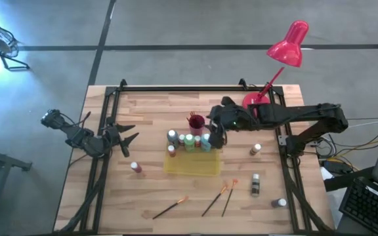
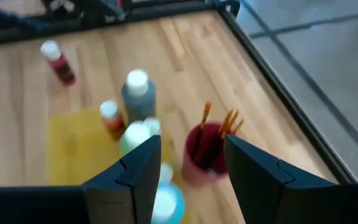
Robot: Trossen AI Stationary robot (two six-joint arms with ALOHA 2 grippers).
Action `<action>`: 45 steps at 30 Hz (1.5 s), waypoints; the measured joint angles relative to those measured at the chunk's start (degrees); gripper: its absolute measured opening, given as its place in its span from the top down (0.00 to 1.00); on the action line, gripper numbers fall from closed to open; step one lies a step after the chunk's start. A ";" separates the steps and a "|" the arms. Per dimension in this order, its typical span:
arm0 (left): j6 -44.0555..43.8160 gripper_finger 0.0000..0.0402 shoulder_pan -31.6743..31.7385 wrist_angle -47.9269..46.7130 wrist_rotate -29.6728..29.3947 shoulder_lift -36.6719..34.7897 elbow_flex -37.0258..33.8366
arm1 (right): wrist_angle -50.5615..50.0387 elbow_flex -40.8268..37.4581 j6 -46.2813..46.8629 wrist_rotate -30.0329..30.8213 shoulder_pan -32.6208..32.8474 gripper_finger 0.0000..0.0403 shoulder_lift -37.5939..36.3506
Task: Pick & Place Paint Supplies
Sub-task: Put the gold paint brush into the pink cup
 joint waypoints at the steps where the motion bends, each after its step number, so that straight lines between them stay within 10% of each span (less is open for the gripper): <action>1: 0.00 0.54 0.00 0.00 -0.02 0.00 0.00 | -3.26 1.89 0.99 0.56 1.08 0.58 0.07; 19: 0.00 0.54 0.01 0.00 -0.02 0.00 0.00 | -40.29 10.81 51.36 -3.07 16.40 0.61 1.22; 29: 0.02 0.54 0.00 0.00 -0.02 0.00 0.00 | -42.46 10.61 79.52 -4.10 23.06 0.53 8.10; 45: 0.00 0.54 0.02 0.02 -0.02 0.00 0.00 | -42.60 8.21 96.36 -18.19 24.16 0.43 19.65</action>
